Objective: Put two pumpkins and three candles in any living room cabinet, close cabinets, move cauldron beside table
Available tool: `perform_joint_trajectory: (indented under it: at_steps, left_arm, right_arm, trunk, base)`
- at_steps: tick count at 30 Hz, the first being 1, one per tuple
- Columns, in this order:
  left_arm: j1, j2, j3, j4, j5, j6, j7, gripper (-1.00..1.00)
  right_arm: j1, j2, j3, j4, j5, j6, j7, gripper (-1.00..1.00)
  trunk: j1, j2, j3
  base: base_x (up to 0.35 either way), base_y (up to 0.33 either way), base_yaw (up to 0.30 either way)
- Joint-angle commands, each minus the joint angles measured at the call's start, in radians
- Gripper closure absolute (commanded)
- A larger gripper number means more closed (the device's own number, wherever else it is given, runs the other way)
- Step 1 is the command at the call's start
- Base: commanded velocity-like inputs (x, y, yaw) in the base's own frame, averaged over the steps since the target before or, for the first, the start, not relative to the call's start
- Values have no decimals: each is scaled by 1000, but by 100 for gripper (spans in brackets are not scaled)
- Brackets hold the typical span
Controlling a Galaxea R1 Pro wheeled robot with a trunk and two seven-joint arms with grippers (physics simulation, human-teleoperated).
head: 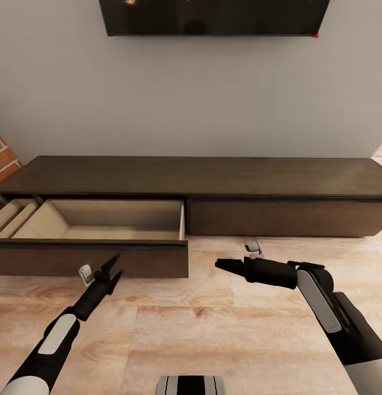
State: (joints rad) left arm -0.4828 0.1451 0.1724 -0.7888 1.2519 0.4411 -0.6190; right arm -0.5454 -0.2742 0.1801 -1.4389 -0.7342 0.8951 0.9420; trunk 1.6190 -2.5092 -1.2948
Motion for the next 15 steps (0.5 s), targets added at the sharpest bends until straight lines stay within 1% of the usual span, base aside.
perform_joint_trajectory:
  at_steps: [1, 5, 15]
  left_arm:
    - [0, 0, 1, 0, 8, 8, -1, -100]
    - [0, 0, 1, 0, 8, 8, -2, -100]
    - [0, 1, 1, 0, 8, 9, -7, -100]
  right_arm:
    - [-1, -1, 1, 0, -4, 5, 0, -100]
    - [-1, 0, 1, 0, -4, 4, 0, -100]
    - [-1, 0, 1, 1, -4, 4, 0, -100]
  trunk:
    - [-1, 0, -1]
    - [-1, 0, -1]
    - [-1, 0, -1]
  base:
    - [-219, 0, 0]
    - [-86, 0, 0]
    - [-9, 0, 0]
